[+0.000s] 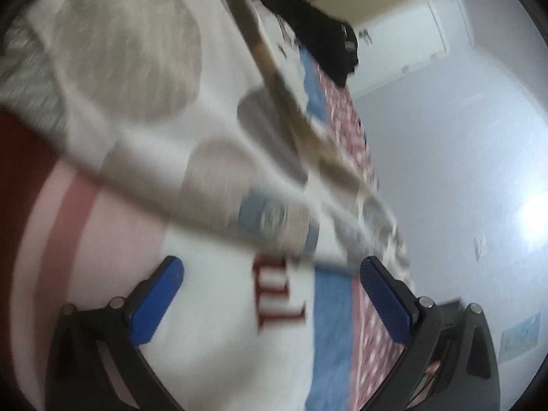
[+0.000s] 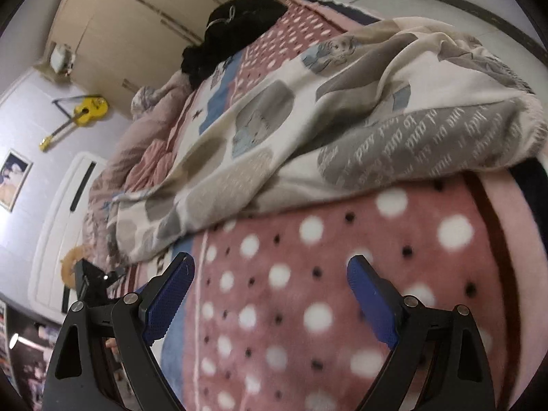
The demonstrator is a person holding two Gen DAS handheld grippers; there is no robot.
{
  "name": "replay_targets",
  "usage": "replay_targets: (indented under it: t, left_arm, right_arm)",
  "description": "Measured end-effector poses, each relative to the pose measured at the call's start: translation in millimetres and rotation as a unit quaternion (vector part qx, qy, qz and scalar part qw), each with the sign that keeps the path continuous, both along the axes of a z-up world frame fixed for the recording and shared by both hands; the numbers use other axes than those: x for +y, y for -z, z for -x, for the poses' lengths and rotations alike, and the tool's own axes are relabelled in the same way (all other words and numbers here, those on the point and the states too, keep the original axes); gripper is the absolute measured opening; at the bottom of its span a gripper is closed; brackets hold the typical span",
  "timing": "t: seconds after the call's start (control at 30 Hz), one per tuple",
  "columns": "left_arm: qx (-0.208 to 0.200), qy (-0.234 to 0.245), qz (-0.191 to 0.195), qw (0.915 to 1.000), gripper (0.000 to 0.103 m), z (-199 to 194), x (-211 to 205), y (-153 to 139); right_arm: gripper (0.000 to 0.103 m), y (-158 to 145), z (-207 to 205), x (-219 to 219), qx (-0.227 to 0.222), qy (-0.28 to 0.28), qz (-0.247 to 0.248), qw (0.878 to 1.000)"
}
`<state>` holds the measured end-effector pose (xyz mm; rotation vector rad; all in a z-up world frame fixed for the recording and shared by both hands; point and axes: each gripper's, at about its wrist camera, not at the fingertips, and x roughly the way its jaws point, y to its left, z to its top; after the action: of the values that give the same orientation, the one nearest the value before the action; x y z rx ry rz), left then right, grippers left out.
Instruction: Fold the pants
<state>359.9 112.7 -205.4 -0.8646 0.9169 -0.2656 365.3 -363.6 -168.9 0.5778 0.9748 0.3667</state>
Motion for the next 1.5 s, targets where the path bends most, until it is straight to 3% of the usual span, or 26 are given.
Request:
replay_targets:
  t: [0.1,0.23,0.33,0.37,0.4,0.47,0.5,0.53,0.57,0.7,0.8,0.97,1.3,1.5]
  left_arm:
    - [0.005,-0.051,0.015,0.9986,0.101,-24.5,9.7,3.5]
    - [0.001,-0.087,-0.032,0.9957,0.093,-47.9,7.3,0.5]
    - [0.001,-0.122,-0.053,0.9912,0.078,-56.8,5.7,-2.5]
    - [0.005,-0.134,-0.064,0.9889,0.058,-59.0,6.7,-3.6]
    - [0.011,-0.144,-0.072,0.9868,0.038,-60.5,8.8,-3.8]
    - [0.024,-0.159,-0.079,0.9838,0.021,-61.9,16.1,-0.8]
    - [0.023,-0.165,-0.071,0.9835,0.012,-60.5,20.4,1.9]
    - [0.019,-0.167,-0.066,0.9836,0.010,-57.4,23.0,2.3]
    - [0.016,-0.166,-0.066,0.9838,0.007,-57.7,26.0,6.5]
    - [-0.010,-0.147,-0.134,0.9800,0.005,-43.9,17.3,-8.7]
    - [-0.021,-0.144,-0.150,0.9779,0.004,-27.4,19.7,-24.3]
    - [-0.036,-0.131,-0.186,0.9731,0.004,-11.2,22.0,-45.3]
    - [-0.026,-0.108,-0.185,0.9765,0.004,83.7,25.3,-41.7]
    - [-0.034,-0.081,-0.186,0.9786,0.004,125.8,13.6,-46.3]
  right_arm:
    - [0.089,0.3,-22.0,-3.9,-0.025,0.034,0.000,0.999]
    - [0.089,7.1,-55.3,-9.2,-0.035,0.078,0.001,0.996]
    - [0.088,7.2,-71.5,-12.6,-0.048,0.120,0.006,0.992]
    - [0.086,6.6,-74.6,-13.6,-0.050,0.129,0.014,0.990]
    - [0.078,5.9,-78.9,-12.7,-0.049,0.143,0.032,0.988]
    - [0.055,4.9,-83.0,-14.1,-0.046,0.162,0.059,0.984]
    - [0.036,4.6,-85.2,-15.6,-0.040,0.175,0.073,0.981]
    - [0.020,5.1,-85.9,-19.2,-0.036,0.183,0.076,0.980]
    - [0.017,5.3,-85.9,-23.7,-0.034,0.185,0.068,0.980]
    - [0.008,0.9,-74.8,-30.1,-0.044,0.183,0.079,0.979]
    - [0.006,-7.5,-62.4,-29.0,-0.053,0.176,0.104,0.978]
    - [0.006,-16.4,-37.1,-32.2,-0.046,0.161,0.097,0.981]
    - [0.005,-30.5,55.4,-34.4,-0.046,0.121,0.108,0.986]
    - [0.005,-33.1,108.2,-45.4,-0.049,0.133,0.115,0.983]
